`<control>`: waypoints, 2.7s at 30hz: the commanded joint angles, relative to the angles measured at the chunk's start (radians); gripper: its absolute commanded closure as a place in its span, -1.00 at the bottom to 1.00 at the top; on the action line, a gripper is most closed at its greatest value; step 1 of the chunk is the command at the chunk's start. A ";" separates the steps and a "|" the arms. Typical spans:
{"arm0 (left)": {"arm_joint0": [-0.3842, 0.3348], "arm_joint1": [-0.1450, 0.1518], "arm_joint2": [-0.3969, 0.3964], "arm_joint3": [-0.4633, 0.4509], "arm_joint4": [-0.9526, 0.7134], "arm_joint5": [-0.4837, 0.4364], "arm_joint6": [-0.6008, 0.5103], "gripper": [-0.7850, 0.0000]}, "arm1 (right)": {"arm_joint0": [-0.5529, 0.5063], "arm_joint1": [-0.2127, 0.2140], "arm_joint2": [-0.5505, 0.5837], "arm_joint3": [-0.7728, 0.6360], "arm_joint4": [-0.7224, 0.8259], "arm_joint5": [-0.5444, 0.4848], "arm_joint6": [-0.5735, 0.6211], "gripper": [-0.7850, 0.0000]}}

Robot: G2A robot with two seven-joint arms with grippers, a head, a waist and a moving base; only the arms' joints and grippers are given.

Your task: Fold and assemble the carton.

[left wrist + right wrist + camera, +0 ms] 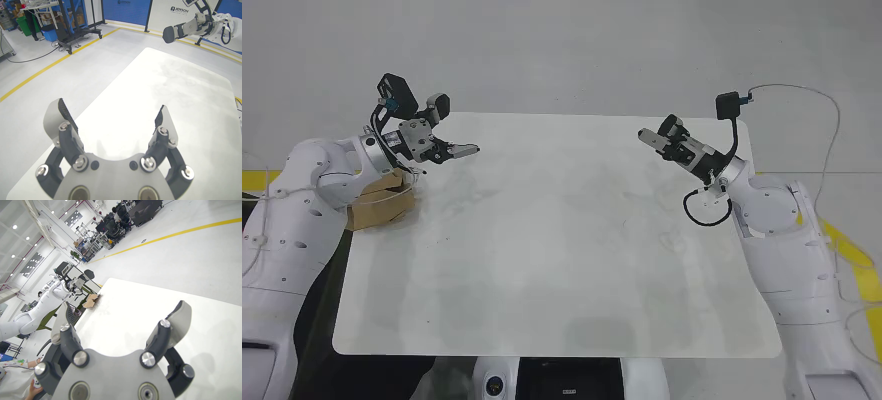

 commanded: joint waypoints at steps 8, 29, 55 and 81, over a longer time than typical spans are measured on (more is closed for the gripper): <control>0.000 0.000 0.000 0.000 0.000 0.000 0.000 -1.00 | 0.000 0.000 0.000 0.000 0.000 0.000 0.000 -1.00; 0.002 0.000 -0.001 -0.001 -0.004 0.005 0.002 -1.00 | 0.000 0.000 0.000 0.000 0.000 0.000 0.000 -1.00; -0.089 0.050 -0.079 0.283 -0.623 -0.041 -0.681 -1.00 | 0.000 0.000 0.000 0.000 0.000 0.000 0.000 -1.00; -0.266 0.078 -0.109 0.793 -0.430 0.097 -0.584 -1.00 | 0.000 0.000 0.000 0.000 0.000 0.000 0.000 -1.00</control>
